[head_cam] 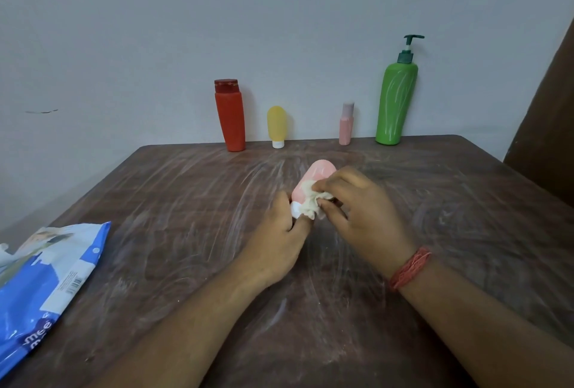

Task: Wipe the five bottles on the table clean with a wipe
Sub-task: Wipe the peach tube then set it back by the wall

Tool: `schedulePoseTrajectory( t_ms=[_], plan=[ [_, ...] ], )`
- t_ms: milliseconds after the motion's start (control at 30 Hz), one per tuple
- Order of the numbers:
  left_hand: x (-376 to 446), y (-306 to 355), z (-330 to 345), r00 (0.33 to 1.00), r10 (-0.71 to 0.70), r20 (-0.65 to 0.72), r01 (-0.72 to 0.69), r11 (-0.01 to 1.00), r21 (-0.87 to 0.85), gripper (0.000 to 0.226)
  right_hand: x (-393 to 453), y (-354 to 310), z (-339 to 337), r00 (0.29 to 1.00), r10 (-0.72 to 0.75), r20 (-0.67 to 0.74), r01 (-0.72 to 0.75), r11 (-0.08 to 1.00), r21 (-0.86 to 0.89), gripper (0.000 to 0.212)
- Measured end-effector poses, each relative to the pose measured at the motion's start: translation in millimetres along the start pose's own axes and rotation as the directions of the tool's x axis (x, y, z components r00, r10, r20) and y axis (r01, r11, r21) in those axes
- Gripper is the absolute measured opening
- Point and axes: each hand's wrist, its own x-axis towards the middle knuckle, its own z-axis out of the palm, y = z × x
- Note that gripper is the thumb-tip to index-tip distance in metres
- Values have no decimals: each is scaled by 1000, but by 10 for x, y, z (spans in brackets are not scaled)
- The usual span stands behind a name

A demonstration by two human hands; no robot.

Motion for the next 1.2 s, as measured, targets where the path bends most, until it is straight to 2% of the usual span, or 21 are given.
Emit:
schedulePoseTrajectory(
  t_ms=[67, 200, 300, 400, 533, 600, 767, 933, 1000, 1133, 1200],
  plan=[
    [-7, -3, -6, 1000, -2, 19, 2, 1000, -20, 11, 16, 5, -16, 1000, -5, -15, 5, 1000, 1, 20],
    [-10, 4, 35, 998, 21, 60, -19, 999, -34, 10, 100, 112, -135, 974, 124, -190, -126, 992, -2, 19],
    [-1, -25, 40, 1000, 4, 30, 0, 990, -139, 7, 29, 22, -75, 992, 48, -118, -41, 997, 59, 23],
    [25, -68, -9, 997, -61, 38, 68, 962, -265, 21, -10, -48, 14, 999, -34, -8, 34, 999, 42, 27],
    [22, -74, 0, 985, -71, 155, 120, 933, -339, 42, 102, 99, -108, 978, 86, -192, -87, 996, 3, 27],
    [13, -66, 32, 983, -62, 176, 126, 915, -384, 46, 71, 102, -126, 968, 94, -235, -91, 996, 22, 25],
    [31, -66, -2, 991, -69, 114, 120, 831, -543, 38, -26, -124, 34, 993, 44, -106, -33, 994, 105, 23],
    [-7, -62, 23, 968, 22, 248, 97, 884, -457, 27, 85, -8, -126, 925, 234, -300, -187, 966, 176, 15],
    [-10, -48, 60, 971, 17, 237, 98, 879, -467, 29, 62, -5, -134, 927, 253, -278, -203, 959, 196, 13],
    [22, -63, 3, 993, -76, 89, 110, 860, -497, 42, -29, -148, 44, 985, 157, -74, -133, 957, 259, 17],
    [15, -87, -26, 992, -78, 104, 117, 879, -462, 43, -7, -155, 84, 983, 164, -80, -135, 949, 285, 18]
  ],
)
